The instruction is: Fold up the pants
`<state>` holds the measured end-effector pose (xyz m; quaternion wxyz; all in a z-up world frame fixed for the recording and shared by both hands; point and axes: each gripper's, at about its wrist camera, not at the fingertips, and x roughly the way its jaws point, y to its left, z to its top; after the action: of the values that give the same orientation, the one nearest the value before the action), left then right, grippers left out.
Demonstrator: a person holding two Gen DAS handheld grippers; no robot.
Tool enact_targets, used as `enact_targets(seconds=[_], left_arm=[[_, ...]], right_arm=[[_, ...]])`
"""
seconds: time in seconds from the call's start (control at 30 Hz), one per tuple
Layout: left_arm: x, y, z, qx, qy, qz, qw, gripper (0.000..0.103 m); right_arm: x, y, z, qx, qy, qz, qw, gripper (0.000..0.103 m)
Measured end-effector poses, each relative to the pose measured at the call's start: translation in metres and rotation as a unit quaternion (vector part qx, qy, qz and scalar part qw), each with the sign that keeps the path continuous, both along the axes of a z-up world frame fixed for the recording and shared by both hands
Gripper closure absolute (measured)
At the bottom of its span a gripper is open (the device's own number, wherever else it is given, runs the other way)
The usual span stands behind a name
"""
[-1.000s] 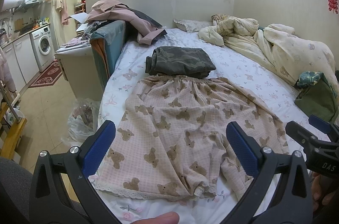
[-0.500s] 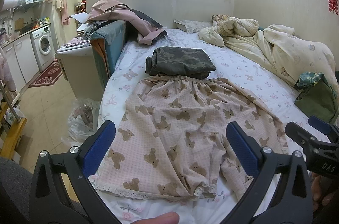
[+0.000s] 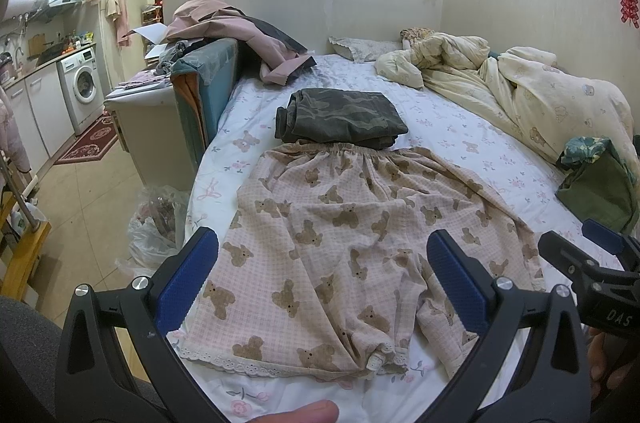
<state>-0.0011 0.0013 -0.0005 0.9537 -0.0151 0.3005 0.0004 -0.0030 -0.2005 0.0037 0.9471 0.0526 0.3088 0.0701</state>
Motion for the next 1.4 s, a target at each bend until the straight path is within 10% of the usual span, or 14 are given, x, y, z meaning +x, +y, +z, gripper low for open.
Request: enact_targets(seconds=[0.83,1.03,1.27,1.4], left_arm=[[0.008,0.004,-0.001,-0.001,0.021,0.011,0.9997,0.000],[0.018,0.014,-0.007,-0.011,0.047,0.040,0.9980,0.000],[0.026,0.020,-0.016,-0.036,0.080,0.045,0.9952,0.000],[0.028,0.018,-0.017,-0.038,0.083,0.044,0.9948,0.000]], right_arm=[[0.015,-0.031,-0.019,0.052,0.057,-0.036,0.996,0.000],[0.046,-0.124,-0.038,0.120,0.155,-0.144,0.970,0.001],[0.080,-0.199,-0.113,0.173,0.306,-0.232,0.907,0.020],[0.094,-0.190,-0.140,0.141,0.345,-0.215,0.903,0.035]])
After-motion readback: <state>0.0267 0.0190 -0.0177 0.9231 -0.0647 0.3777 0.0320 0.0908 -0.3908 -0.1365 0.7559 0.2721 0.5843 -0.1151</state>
